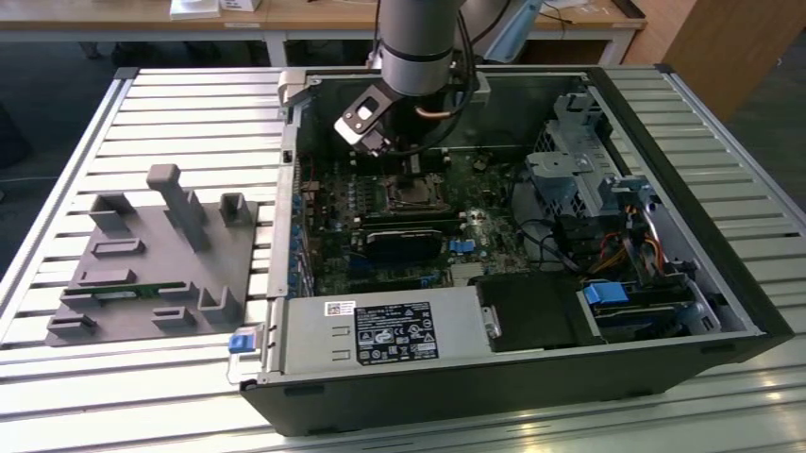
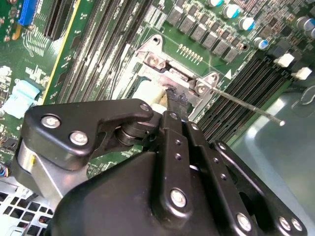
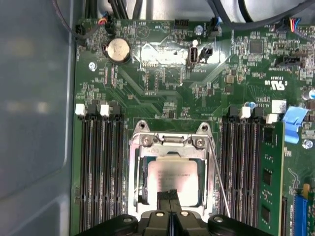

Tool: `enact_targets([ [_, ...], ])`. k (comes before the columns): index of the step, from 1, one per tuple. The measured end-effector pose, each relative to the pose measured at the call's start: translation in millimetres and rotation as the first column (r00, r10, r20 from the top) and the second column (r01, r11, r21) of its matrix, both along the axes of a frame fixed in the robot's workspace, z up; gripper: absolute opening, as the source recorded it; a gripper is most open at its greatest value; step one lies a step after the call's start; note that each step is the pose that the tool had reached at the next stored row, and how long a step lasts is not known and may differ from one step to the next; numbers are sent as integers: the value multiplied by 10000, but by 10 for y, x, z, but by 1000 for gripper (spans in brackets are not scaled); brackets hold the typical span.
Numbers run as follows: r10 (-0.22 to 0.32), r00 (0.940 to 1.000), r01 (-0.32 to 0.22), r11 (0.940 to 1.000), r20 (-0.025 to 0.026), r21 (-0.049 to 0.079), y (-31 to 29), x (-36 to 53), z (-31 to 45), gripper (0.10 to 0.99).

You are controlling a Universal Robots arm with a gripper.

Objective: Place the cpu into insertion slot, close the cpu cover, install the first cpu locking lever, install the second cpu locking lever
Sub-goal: 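Close the cpu cover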

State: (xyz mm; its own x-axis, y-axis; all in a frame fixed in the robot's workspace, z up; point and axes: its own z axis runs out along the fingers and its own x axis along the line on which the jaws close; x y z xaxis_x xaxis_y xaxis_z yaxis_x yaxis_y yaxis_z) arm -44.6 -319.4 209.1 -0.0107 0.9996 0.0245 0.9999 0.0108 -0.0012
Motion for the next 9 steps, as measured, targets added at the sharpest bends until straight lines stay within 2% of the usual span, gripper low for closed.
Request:
enact_targets([
  [6, 1, 10000, -1, 10000, -7, 1, 0, 124, 0, 106],
  [9, 0, 10000, 0, 10000, -10, 1, 0, 145, 0, 106],
])
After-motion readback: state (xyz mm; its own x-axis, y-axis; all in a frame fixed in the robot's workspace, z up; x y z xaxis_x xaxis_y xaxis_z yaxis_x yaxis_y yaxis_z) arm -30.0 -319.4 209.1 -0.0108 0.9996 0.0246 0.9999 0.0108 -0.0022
